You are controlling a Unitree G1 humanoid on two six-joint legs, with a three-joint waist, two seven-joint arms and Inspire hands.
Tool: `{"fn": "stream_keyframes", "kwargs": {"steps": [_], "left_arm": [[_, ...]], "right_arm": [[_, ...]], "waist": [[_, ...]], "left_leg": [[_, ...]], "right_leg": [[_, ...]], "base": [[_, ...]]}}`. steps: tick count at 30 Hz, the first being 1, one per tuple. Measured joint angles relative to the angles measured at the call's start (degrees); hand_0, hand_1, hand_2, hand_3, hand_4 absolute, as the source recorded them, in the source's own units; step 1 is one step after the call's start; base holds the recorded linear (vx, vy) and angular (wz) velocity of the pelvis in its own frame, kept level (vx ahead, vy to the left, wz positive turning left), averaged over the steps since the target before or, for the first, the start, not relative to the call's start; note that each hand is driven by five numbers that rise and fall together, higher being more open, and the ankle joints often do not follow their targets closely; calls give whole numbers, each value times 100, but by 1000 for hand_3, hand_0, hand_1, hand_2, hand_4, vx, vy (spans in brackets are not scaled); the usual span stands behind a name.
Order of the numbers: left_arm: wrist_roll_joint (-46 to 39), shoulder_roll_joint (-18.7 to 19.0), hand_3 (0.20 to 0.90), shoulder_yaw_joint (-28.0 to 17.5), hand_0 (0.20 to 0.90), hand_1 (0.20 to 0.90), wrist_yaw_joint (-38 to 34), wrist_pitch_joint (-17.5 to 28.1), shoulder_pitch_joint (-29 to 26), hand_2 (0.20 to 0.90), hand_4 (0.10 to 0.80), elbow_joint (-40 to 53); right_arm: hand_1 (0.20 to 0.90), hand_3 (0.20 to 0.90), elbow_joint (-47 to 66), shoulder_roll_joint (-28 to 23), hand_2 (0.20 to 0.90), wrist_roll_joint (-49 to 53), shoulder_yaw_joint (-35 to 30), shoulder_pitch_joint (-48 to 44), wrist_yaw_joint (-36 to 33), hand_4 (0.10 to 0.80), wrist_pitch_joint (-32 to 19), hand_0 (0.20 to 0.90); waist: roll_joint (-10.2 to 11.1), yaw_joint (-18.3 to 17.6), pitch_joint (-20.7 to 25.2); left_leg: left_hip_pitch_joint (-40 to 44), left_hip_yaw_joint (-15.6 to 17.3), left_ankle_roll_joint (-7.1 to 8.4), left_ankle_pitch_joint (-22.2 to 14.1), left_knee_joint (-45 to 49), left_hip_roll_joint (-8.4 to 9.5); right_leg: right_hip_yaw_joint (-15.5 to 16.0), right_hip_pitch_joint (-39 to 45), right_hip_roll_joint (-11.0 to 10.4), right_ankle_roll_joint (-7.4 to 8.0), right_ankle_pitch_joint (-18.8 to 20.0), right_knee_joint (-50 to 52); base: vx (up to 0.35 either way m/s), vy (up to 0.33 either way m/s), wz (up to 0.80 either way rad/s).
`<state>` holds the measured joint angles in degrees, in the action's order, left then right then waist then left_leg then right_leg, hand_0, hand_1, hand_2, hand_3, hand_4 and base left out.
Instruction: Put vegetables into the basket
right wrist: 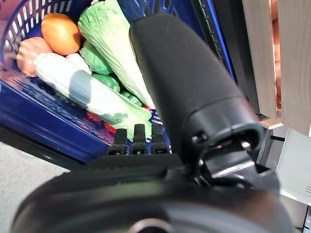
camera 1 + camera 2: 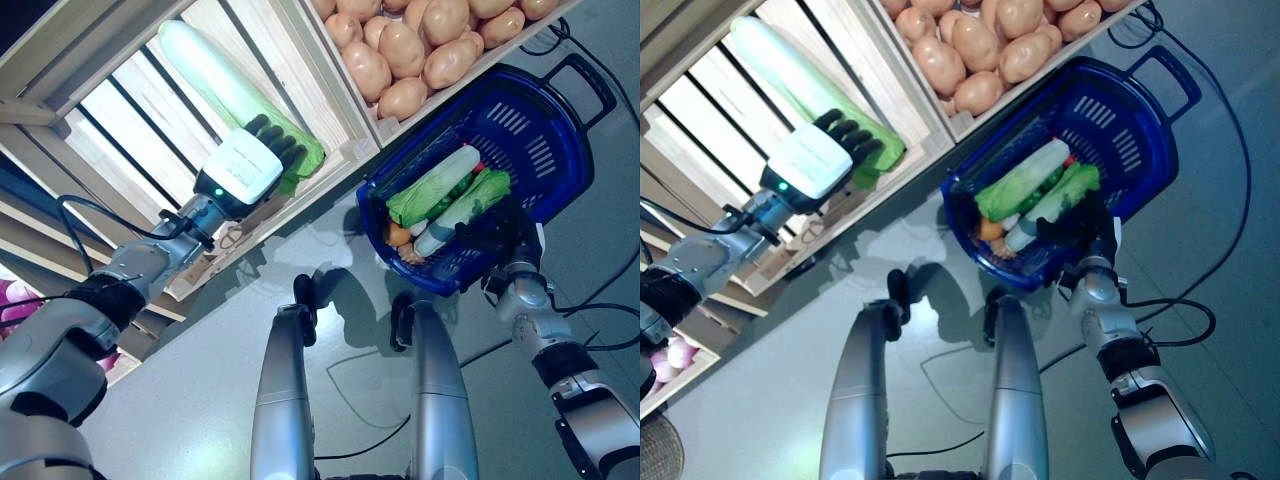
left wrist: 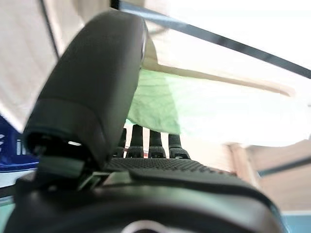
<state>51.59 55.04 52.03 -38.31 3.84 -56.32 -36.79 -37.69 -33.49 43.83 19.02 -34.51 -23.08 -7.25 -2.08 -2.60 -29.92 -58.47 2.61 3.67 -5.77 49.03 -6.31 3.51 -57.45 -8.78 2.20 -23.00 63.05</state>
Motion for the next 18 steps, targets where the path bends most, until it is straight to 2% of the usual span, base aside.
{"fn": "stream_keyframes", "kwargs": {"steps": [7,12,18], "left_arm": [[40,-181,900,-353,900,900,-666,-374,21,900,800,-198],[12,-269,900,-641,900,900,-1130,-458,21,900,800,-255],[-14,-300,900,-645,900,900,-1198,-461,21,900,800,-249]], "right_arm": [[900,900,65,1,900,-4,-3,-4,-61,800,10,900],[900,900,227,4,900,-16,-3,6,-68,800,16,900],[900,900,232,5,900,-20,-8,14,-71,800,66,900]], "waist": [[12,-61,-3],[49,-129,-1],[78,-155,-2]], "left_leg": [[-21,1,-3,-4,17,-1],[-24,24,-9,-10,31,-19],[-24,61,-5,-12,36,-54]], "right_leg": [[-4,-11,3,8,4,-14],[-31,-34,27,14,9,-14],[-62,-60,52,5,15,-12]], "base": [[0,0,0],[4,-1,-2],[8,2,-3]]}}
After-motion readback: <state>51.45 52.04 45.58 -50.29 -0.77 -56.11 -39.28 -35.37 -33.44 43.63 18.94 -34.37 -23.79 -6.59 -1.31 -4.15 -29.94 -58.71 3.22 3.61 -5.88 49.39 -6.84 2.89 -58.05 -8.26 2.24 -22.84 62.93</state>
